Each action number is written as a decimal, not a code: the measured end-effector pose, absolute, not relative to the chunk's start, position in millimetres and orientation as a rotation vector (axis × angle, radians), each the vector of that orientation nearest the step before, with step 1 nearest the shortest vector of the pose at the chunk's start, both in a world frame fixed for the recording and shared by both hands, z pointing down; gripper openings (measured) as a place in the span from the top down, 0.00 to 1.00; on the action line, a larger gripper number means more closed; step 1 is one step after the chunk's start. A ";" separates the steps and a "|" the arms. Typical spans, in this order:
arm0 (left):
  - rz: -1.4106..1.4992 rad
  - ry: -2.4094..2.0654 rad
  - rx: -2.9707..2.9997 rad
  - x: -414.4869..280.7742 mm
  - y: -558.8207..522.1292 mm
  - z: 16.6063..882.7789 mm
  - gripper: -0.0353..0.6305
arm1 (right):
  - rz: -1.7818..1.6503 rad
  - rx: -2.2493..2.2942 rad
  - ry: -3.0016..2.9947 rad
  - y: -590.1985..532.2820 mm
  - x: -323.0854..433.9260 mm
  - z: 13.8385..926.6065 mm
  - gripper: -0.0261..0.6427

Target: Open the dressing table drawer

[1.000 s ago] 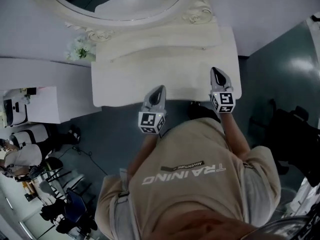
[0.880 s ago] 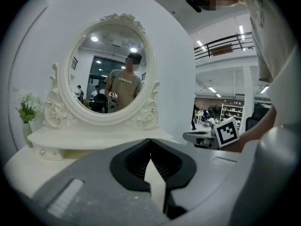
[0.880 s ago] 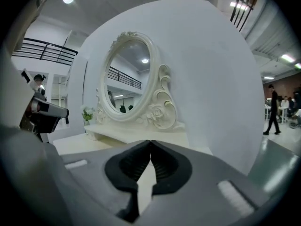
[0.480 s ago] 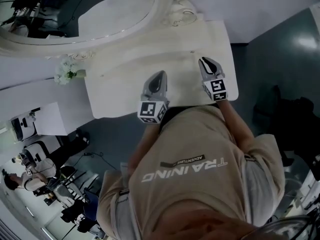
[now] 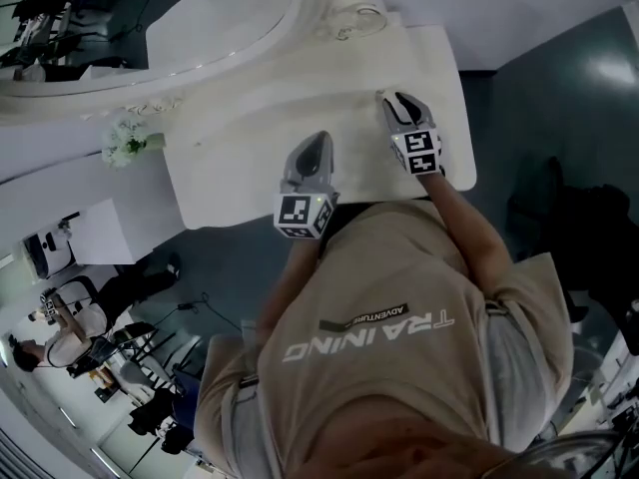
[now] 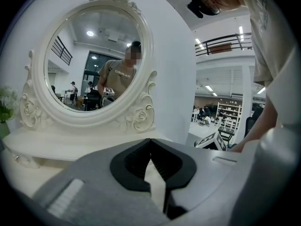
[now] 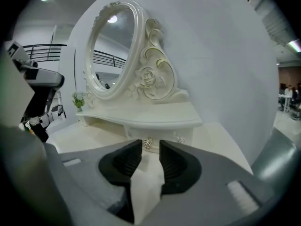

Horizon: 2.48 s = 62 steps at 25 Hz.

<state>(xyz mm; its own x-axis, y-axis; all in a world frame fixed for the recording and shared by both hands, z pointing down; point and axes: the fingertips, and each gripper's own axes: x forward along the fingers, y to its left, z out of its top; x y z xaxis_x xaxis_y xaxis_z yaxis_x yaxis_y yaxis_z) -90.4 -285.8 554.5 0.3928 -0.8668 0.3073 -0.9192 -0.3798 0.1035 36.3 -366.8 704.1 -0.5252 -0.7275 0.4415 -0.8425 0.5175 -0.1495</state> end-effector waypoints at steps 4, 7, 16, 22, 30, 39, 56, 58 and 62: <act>0.287 -1.577 2.391 -93.9 -274.1 553.9 0.94 | 0.557 1.318 -2.385 -371.1 22.0 719.2 0.75; 0.291 -1.590 2.390 -100.5 -264.9 550.8 0.94 | 0.563 1.323 -2.369 -374.4 9.8 720.2 0.75; 0.279 -1.688 2.299 -134.3 -242.1 551.6 0.94 | 0.588 1.397 -2.279 -389.0 5.2 731.8 0.75; 0.277 -1.718 2.269 -141.1 -227.7 550.7 0.94 | 0.583 1.405 -2.280 -385.9 6.2 731.7 0.81; 0.255 -1.726 2.287 -139.4 -224.6 547.5 0.94 | 0.577 1.388 -2.294 -373.8 8.3 730.0 0.81; 0.281 -1.655 2.341 -121.0 -231.3 548.8 0.94 | 0.567 1.331 -2.304 -339.6 14.2 732.1 0.81; 0.262 -1.651 2.343 -122.0 -238.3 551.7 0.94 | 0.481 1.257 -2.341 -336.0 14.5 728.7 0.76; 0.259 -1.663 2.330 -124.4 -236.0 552.8 0.94 | 0.486 1.234 -2.348 -329.8 17.3 726.9 0.75; 0.252 -1.677 2.323 -128.0 -232.7 551.7 0.94 | 0.459 1.148 -2.369 -313.0 20.7 720.3 0.75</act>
<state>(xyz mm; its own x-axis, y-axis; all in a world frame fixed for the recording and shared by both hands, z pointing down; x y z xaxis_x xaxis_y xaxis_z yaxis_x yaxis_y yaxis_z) -128.0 -232.7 551.7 0.3167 -0.9025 0.2918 -0.9484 -0.2970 0.1110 20.7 -313.0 720.3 -0.5429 -0.6429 0.5403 -0.7982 0.5950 -0.0940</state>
